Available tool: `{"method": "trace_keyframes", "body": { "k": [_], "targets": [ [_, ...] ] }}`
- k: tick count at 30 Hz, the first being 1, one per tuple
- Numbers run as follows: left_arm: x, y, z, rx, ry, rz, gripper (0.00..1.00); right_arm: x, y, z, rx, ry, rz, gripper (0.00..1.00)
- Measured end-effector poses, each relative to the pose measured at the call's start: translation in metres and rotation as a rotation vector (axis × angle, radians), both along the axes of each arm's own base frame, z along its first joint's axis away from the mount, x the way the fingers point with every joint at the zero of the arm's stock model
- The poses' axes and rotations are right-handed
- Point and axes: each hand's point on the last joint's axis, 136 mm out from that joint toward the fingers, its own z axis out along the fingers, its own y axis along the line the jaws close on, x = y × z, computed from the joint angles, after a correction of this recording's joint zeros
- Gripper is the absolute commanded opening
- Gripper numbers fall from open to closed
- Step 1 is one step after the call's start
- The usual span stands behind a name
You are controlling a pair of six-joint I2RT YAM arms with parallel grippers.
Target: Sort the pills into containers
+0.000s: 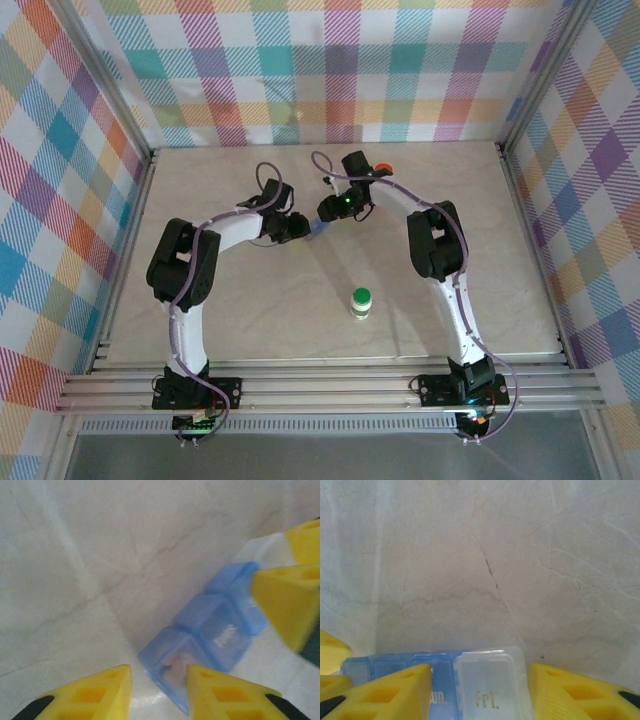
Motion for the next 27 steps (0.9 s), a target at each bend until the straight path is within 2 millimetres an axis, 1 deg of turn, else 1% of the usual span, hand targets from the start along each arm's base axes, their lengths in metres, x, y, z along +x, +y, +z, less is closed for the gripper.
{"method": "trace_keyframes", "body": {
  "k": [5,14,16,20,23,25,27],
  "targets": [
    [0.002,-0.006,0.000,0.010,-0.023,-0.001,0.27,0.001,-0.001,0.000,0.005,0.003,-0.007,0.53],
    [0.005,-0.007,0.003,0.044,-0.039,-0.002,0.26,0.003,-0.005,0.001,0.019,0.021,-0.029,0.52],
    [0.005,-0.007,0.004,0.053,-0.037,-0.012,0.26,0.003,-0.006,0.001,0.021,0.024,-0.031,0.51],
    [0.002,-0.006,0.006,0.069,-0.023,-0.033,0.27,0.001,-0.005,0.002,0.036,0.038,-0.024,0.44],
    [-0.005,-0.003,0.007,0.082,-0.004,-0.049,0.31,-0.005,-0.004,0.001,0.054,0.063,-0.009,0.39],
    [-0.010,-0.001,0.011,0.092,0.002,-0.062,0.33,-0.009,-0.002,0.001,0.070,0.080,0.001,0.37],
    [-0.014,0.003,0.020,0.102,-0.008,-0.078,0.34,-0.013,0.000,0.000,0.086,0.093,0.012,0.35]
  ]
}}
